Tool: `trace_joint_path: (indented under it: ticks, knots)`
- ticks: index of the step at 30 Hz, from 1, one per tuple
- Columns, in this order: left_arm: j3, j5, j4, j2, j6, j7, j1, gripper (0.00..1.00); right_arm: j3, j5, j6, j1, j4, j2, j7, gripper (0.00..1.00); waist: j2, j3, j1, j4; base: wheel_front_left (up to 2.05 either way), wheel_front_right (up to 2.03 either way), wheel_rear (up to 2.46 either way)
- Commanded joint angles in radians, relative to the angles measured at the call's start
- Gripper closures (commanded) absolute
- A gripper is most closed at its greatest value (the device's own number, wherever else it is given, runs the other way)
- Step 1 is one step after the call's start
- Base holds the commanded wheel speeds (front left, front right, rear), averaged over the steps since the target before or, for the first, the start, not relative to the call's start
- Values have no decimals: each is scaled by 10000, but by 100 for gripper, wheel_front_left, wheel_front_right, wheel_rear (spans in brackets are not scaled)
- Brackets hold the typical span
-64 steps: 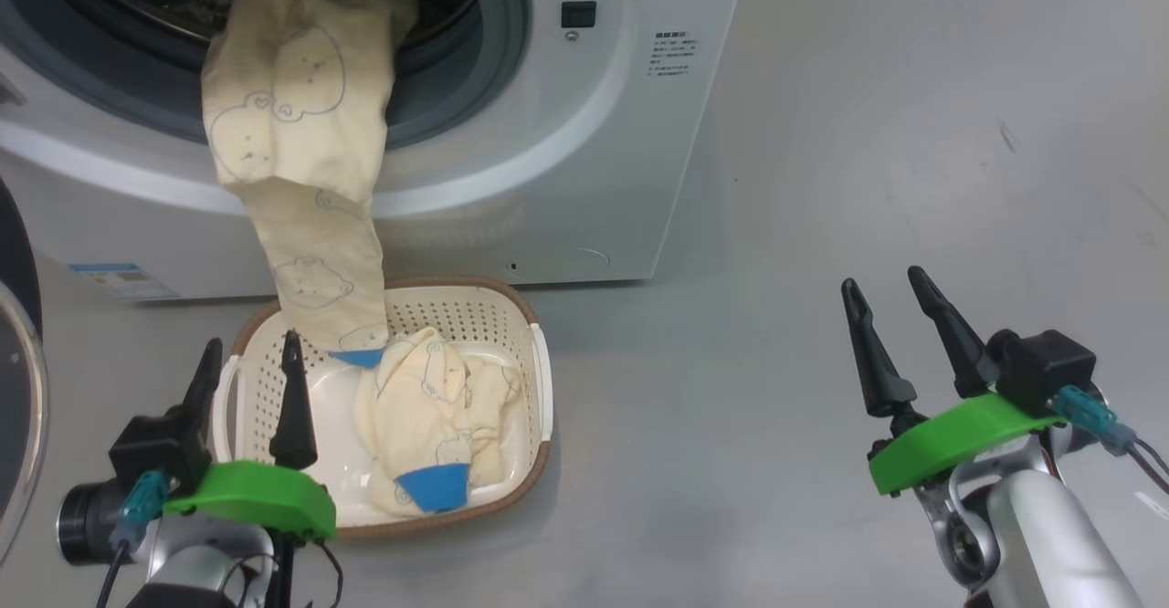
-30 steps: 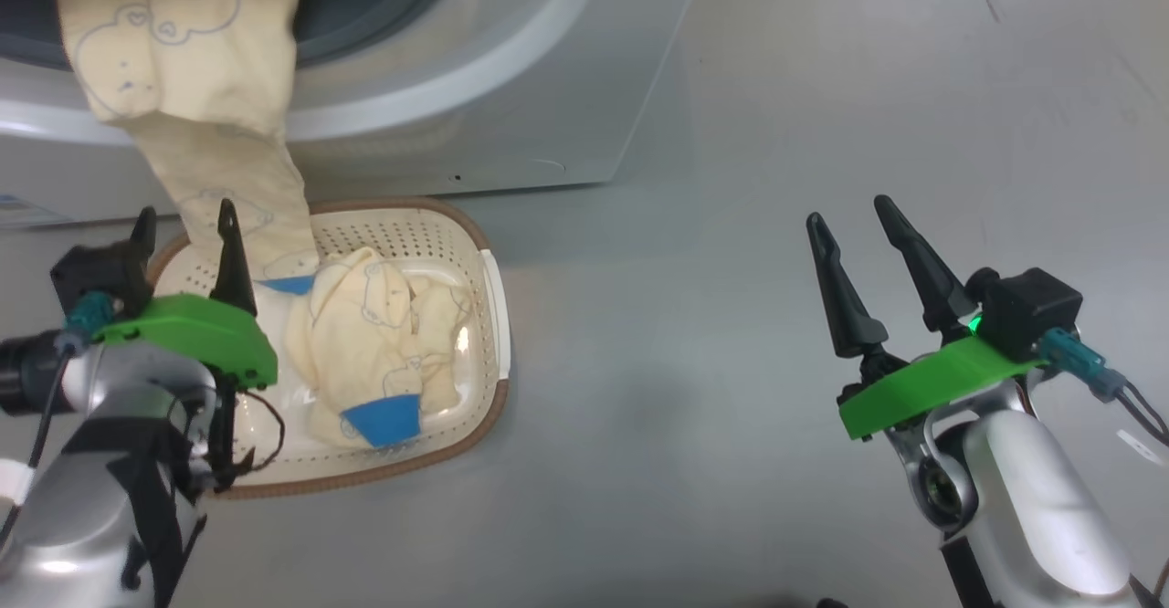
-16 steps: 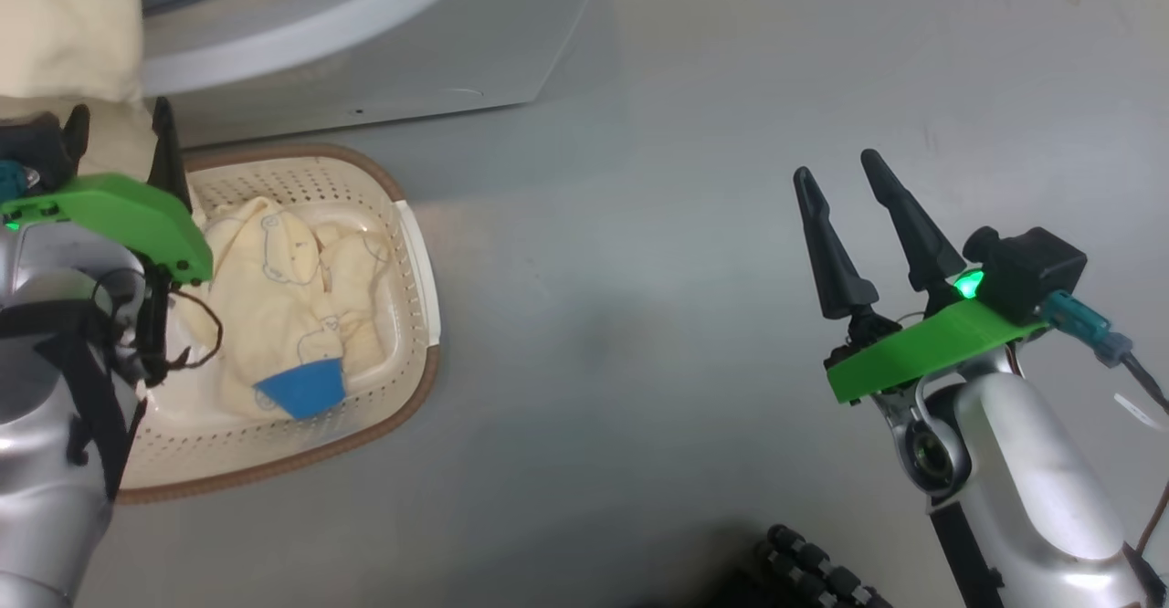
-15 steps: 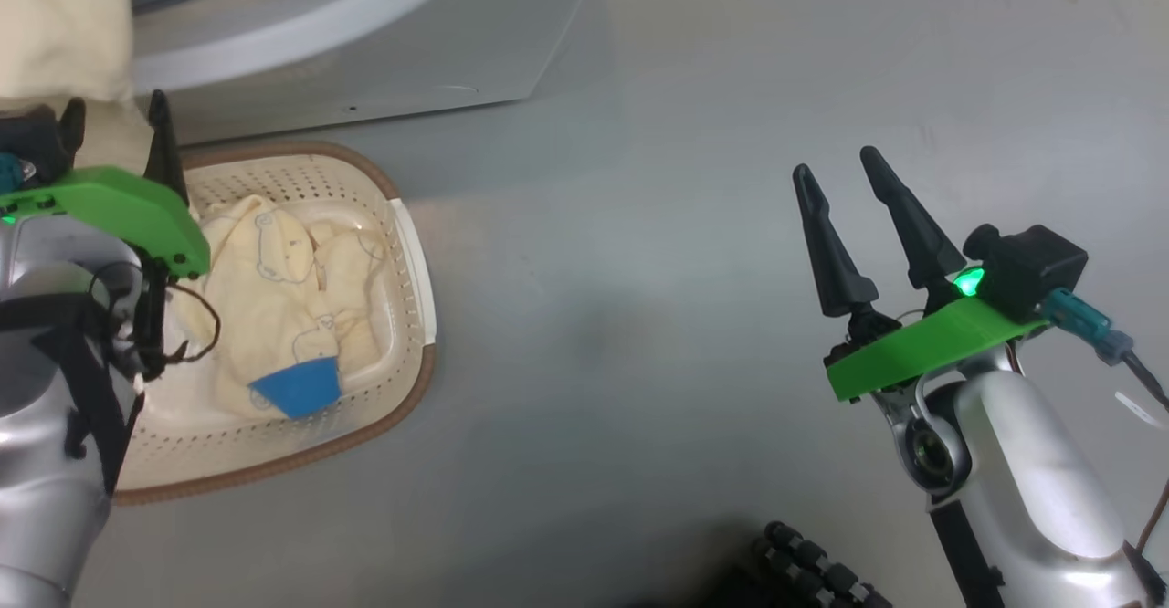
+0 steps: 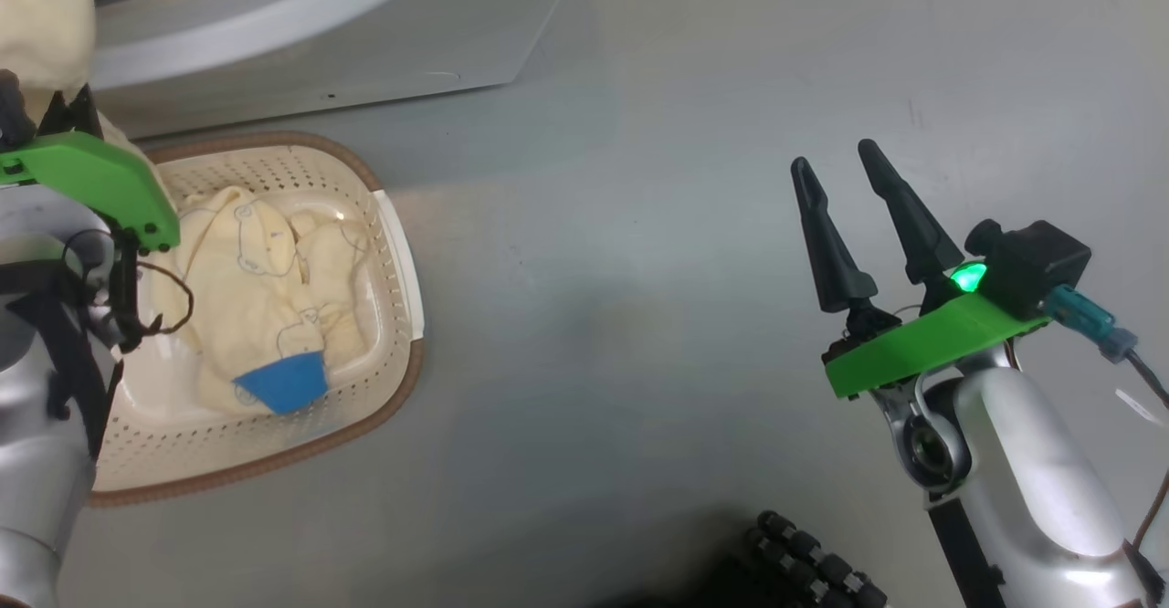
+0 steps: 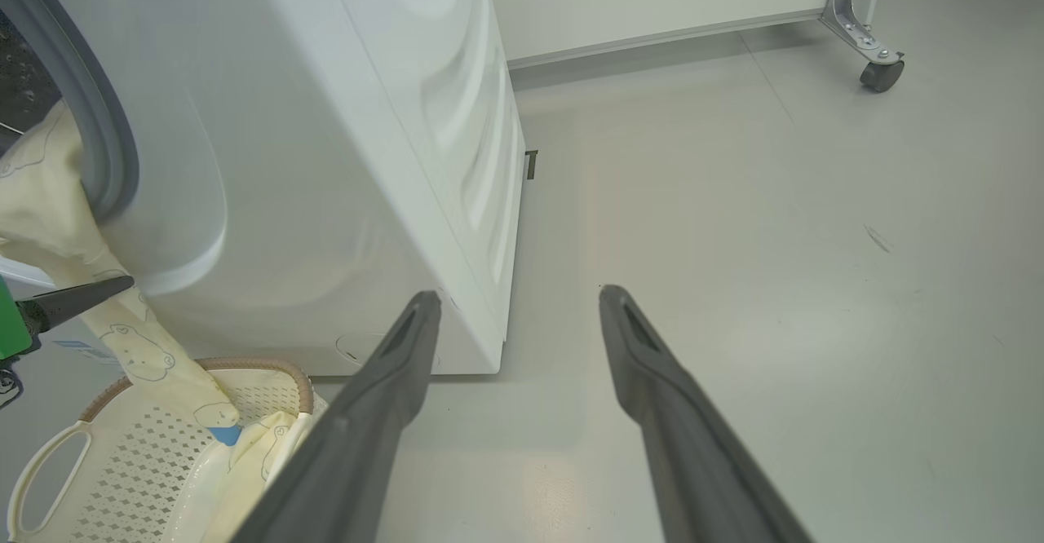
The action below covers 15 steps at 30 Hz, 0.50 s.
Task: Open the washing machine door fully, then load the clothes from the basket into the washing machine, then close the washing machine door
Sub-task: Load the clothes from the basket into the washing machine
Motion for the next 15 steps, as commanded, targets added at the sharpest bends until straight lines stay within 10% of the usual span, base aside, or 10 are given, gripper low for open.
trace_joint_path:
  ticks: [1, 15]
  knots:
    - [175, 59, -103, 293, -28, 14, -284, 100, 92, 19, 37, -35, -263, -79, -94, 0, 0, -41, 0, 86, 0, 0, 0]
    - [-138, -66, -1148, 491, -370, 846, -11, 100, -265, -216, 37, 147, -172, -79, -95, 0, 0, -600, 0, 849, 0, 0, 0]
